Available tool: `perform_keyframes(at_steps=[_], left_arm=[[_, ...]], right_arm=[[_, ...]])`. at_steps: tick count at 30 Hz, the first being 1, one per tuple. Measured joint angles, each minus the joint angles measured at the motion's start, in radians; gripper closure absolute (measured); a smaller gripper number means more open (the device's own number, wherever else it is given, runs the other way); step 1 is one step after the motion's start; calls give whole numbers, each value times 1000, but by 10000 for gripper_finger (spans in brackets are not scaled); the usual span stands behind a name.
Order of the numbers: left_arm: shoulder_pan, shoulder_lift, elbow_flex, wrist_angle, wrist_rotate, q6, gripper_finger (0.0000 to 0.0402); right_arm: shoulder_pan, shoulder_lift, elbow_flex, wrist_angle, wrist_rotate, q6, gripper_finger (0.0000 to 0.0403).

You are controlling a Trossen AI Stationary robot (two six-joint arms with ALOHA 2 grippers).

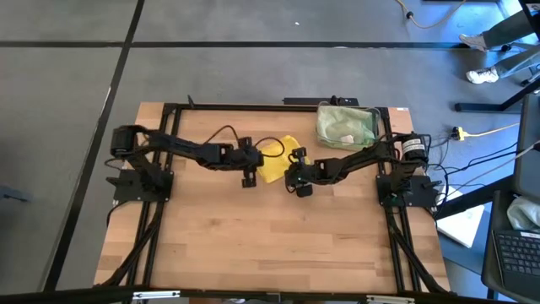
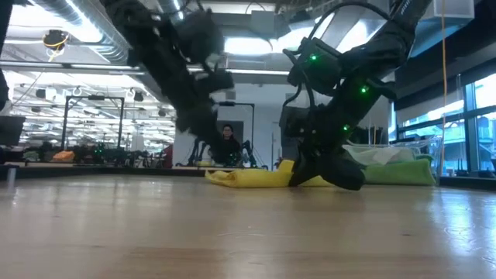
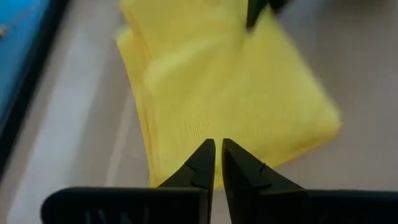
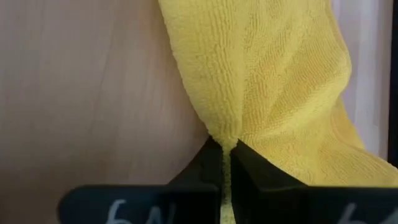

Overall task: Fold microfiber towels
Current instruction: Put the yellow cloth into the transparent bin

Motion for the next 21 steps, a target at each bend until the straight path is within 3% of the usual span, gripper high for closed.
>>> perform_keyframes(at_steps=[8,14,21], left_arm=[[-43,-175,1,-65,-5,-7,379],[-92,-286,2,-174,-85,-16,379],[-138,-367,3,-264,-131,-46,379]], right_arm=[[5,-63,64,-38,-17,26,397],[-14,-66,224,-320,-82,110,399],[-47,-69,499,-675,-86,163,399]])
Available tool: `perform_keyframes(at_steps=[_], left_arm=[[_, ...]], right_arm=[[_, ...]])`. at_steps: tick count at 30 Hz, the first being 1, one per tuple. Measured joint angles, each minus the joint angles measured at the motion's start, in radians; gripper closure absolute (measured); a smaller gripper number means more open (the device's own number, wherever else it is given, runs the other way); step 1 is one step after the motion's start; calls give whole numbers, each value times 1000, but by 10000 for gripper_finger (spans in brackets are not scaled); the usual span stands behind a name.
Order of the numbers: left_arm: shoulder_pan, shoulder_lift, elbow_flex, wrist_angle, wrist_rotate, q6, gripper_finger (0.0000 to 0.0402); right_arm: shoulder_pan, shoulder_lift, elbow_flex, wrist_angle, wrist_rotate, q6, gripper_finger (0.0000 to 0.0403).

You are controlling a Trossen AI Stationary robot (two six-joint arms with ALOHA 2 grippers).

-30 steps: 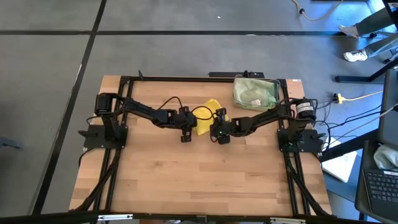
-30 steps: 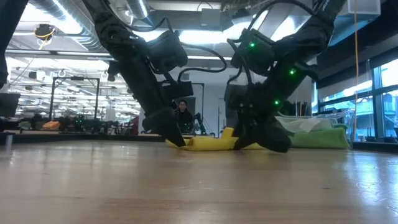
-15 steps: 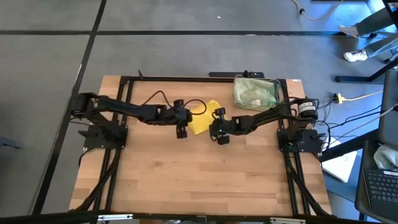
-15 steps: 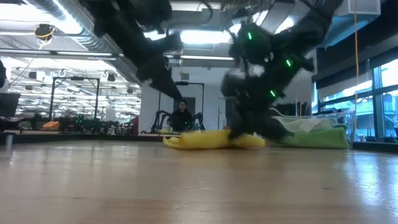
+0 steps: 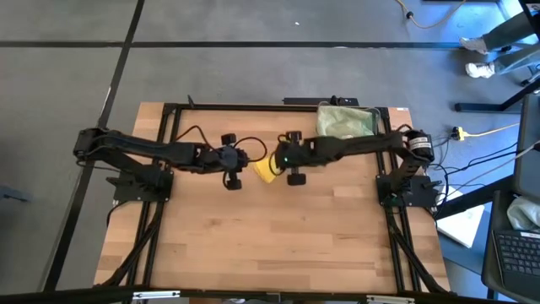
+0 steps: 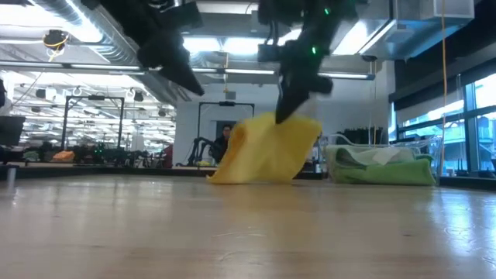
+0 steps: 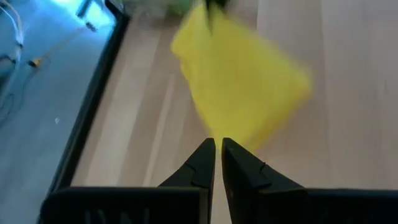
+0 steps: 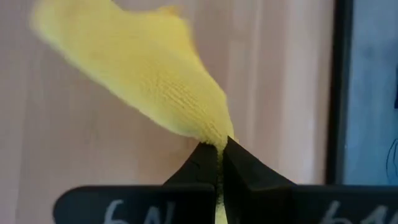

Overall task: Fold microfiber towels
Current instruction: Put the yellow cloth into the transparent bin

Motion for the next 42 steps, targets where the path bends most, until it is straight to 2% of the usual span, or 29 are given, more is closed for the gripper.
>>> perform_keyframes(at_steps=[8,16,19,23,29,33,39,42], left_arm=[[-66,-12,-1,-143,2,-49,379],[-104,-15,-1,-144,2,-48,379],[-106,-15,-1,-144,4,-44,379],[-104,-15,-1,-144,2,-44,379],[-103,-15,-1,-118,-5,-43,379],[-103,-15,0,-67,-18,-41,379],[-103,-15,0,-55,-20,-41,379],[-92,-15,-24,104,-54,-14,379]], right_arm=[[-134,-3,323,-443,-92,108,399],[-277,-51,482,-660,-66,130,399],[-318,-83,521,-709,7,109,397],[-387,-126,528,-741,128,49,396],[-521,-140,520,-808,145,53,397],[-579,-140,468,-802,185,42,397],[-637,-138,378,-748,190,-26,396],[-650,-138,368,-728,170,-30,396]])
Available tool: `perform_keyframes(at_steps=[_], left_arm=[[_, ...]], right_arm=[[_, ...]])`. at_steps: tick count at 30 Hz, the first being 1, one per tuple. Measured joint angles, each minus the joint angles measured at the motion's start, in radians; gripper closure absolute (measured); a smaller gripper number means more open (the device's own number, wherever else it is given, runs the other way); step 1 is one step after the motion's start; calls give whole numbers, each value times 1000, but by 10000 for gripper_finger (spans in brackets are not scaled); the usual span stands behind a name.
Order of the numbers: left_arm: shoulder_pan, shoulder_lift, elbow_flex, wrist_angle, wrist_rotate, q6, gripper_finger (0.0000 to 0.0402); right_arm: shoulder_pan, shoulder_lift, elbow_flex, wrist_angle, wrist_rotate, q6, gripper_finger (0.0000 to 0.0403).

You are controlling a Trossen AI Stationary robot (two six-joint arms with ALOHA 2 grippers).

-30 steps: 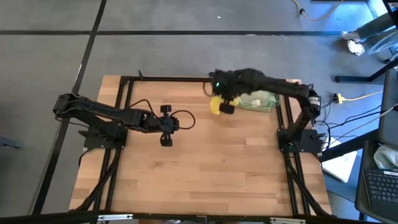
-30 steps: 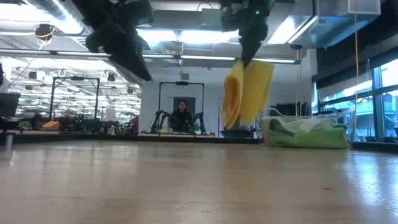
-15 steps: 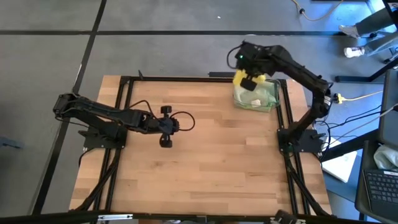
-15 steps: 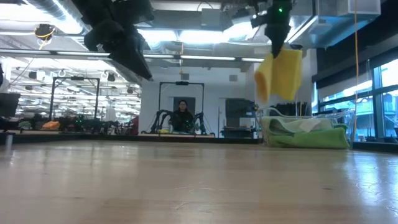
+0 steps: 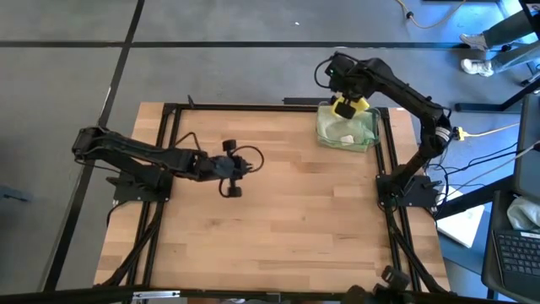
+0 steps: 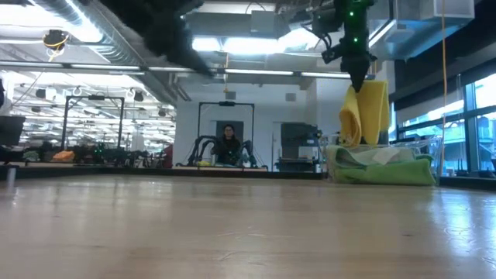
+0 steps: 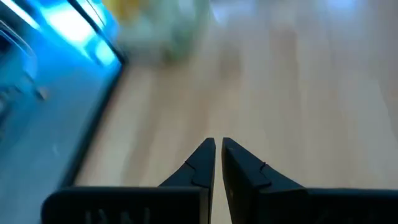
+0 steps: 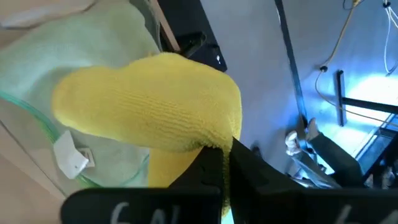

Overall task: Fold microfiber towels
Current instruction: Put the yellow cloth into the transparent bin

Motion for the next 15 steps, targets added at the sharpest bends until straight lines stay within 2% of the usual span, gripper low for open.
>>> perform_keyframes(at_steps=[2,6,10,13,15], left_arm=[[23,0,-49,230,-5,63,379],[114,39,-137,699,177,153,363],[235,134,-121,857,304,154,317],[290,249,-58,972,403,165,278],[305,336,14,1000,426,208,256]], right_arm=[[0,-3,0,8,-8,-2,396],[1,-29,0,18,-59,-2,396],[1,-78,0,29,-172,19,396],[1,-112,0,51,-215,27,396],[1,-127,1,57,-219,27,396]])
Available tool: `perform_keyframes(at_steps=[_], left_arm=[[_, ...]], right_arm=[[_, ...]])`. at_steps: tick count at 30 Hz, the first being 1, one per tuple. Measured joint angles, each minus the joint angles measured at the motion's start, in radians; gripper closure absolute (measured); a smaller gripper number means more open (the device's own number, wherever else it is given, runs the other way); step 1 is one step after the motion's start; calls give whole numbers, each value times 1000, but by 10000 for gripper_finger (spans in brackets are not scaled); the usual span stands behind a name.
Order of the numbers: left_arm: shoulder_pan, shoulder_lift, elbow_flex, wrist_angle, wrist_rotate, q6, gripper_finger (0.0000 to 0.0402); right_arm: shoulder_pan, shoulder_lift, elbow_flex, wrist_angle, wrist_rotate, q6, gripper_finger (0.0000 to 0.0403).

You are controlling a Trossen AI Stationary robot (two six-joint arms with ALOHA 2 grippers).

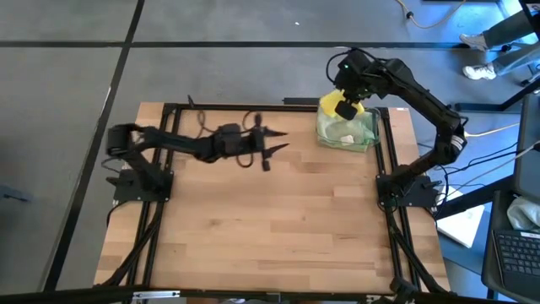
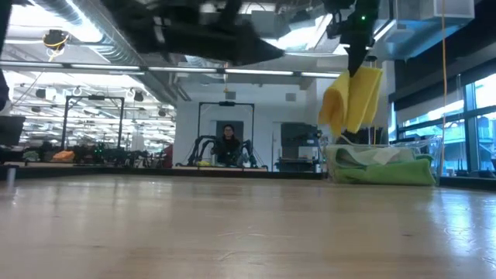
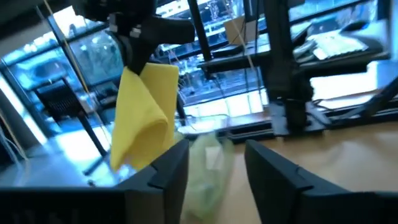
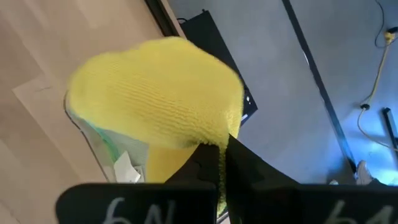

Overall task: Fold microfiber towels
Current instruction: Put the yellow cloth into the transparent bin

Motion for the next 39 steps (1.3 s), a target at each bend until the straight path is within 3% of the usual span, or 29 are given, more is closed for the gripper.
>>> perform_keyframes(at_steps=[9,14,19,22,30,35,39], left_arm=[[51,303,463,-128,-53,98,192],[88,425,702,-310,36,1,187],[93,539,851,-336,49,-7,187],[94,578,902,-342,44,-6,187],[115,599,933,-361,-119,77,187],[141,599,933,-363,-107,71,187],[145,599,933,-395,-11,-35,187]], right_arm=[[0,-6,0,3,0,3,396],[0,-6,0,9,-1,22,396],[0,-6,0,24,-56,37,395],[0,-6,0,32,-63,53,394],[4,-6,0,32,-82,76,393],[20,-6,0,41,-82,79,392],[27,-6,0,54,-82,79,392]])
